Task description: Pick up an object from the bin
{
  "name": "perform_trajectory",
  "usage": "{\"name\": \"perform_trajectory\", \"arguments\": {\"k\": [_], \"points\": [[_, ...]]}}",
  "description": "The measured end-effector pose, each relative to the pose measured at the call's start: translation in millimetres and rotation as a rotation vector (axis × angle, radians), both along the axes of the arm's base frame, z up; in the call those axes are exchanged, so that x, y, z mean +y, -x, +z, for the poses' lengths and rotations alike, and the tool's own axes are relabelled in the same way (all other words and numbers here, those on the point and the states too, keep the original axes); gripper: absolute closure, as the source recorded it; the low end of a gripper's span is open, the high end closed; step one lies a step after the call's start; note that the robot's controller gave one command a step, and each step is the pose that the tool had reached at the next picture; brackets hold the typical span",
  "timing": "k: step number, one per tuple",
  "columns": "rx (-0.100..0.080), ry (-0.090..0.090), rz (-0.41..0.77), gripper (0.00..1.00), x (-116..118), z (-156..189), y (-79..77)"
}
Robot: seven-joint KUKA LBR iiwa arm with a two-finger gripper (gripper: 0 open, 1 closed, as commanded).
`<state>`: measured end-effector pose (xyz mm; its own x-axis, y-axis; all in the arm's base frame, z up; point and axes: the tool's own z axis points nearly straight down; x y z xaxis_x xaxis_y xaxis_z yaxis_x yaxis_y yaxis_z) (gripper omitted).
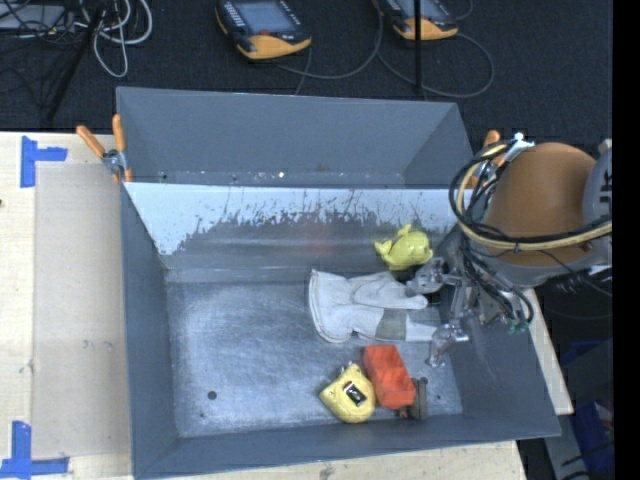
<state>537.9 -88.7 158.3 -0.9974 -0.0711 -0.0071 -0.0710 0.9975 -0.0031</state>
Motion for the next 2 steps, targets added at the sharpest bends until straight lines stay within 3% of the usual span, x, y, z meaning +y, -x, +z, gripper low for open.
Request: {"name": "perform_trajectory", "arguments": {"k": [1, 2], "points": [[0.011, -0.004, 0.264, 0.00, 17.7, -22.5, 15.6], [-0.002, 0.000, 0.292, 0.00, 19.3, -51.3, 26.6]]}}
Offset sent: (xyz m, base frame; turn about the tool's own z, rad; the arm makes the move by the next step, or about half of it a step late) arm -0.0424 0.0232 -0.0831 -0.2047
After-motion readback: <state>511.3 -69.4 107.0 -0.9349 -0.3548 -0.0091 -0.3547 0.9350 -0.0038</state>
